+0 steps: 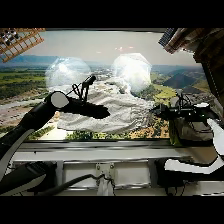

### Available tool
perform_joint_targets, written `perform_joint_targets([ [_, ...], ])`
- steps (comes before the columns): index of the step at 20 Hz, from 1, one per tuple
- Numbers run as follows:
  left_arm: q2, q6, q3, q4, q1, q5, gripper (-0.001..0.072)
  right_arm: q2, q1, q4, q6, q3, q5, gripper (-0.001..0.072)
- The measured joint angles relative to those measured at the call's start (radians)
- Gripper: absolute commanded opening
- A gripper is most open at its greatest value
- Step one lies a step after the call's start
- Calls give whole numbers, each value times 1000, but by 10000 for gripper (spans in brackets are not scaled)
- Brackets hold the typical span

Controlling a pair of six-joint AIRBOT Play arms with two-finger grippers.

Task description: Fold the clothes and pants, and hang the long-sleeved shirts on hangers.

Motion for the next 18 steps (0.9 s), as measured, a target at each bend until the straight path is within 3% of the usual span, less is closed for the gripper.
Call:
perform_joint_targets([
  [12, 0, 0, 0, 0, 0, 12, 20, -10, 9, 23, 16, 0, -5, 696],
  [18, 0, 0, 0, 0, 0, 12, 20, -35, 108, 67, 27, 0, 1, 674],
])
